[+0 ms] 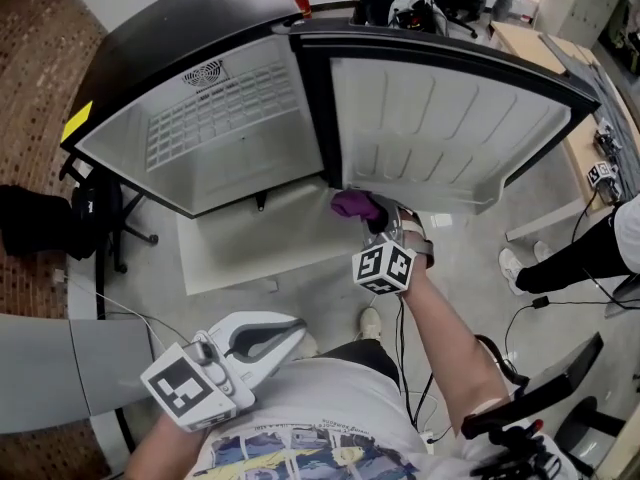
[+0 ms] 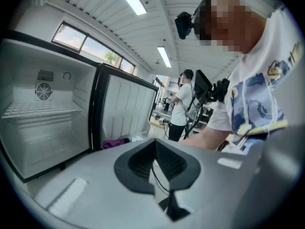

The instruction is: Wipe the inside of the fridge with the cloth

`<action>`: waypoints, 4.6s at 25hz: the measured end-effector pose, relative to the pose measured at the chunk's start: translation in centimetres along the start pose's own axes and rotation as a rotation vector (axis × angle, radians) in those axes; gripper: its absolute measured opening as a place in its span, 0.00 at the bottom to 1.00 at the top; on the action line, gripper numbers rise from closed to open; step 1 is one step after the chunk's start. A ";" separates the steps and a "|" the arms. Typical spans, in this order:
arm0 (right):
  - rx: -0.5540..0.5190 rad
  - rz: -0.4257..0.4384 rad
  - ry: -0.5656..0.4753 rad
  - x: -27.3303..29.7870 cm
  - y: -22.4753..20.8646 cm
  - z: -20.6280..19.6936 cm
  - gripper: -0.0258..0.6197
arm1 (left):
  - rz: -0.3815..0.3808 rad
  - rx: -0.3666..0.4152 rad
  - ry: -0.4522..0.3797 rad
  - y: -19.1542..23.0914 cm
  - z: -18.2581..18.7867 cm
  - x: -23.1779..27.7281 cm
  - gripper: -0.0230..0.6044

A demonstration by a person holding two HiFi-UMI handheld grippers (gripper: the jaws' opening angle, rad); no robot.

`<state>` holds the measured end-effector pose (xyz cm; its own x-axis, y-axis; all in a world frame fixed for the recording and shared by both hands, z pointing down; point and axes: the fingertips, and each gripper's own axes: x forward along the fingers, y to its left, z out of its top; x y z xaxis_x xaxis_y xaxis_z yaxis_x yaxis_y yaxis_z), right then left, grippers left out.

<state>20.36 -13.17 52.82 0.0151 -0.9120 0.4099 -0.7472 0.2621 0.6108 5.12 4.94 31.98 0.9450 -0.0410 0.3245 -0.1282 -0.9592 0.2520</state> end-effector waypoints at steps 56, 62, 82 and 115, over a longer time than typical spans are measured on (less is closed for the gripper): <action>-0.021 -0.209 0.401 -8.9 -11.2 -19.2 0.12 | -0.246 0.056 0.055 -4.5 3.0 13.6 0.05; -0.030 -0.207 0.413 -10.2 -11.2 -20.1 0.12 | -0.266 0.062 0.061 -5.1 3.0 14.2 0.05; 0.359 -0.034 0.247 -15.5 -9.2 -15.4 0.12 | -0.165 0.031 0.083 -2.9 0.5 14.1 0.04; 0.452 0.431 -0.022 -28.4 18.0 14.7 0.12 | 0.199 -0.104 -0.177 -9.0 -14.0 -20.4 0.05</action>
<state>-3.29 12.78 42.22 -0.3607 -0.7617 0.5383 -0.8902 0.4533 0.0450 -17.18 18.35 35.82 0.9348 -0.2826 0.2151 -0.3380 -0.8940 0.2941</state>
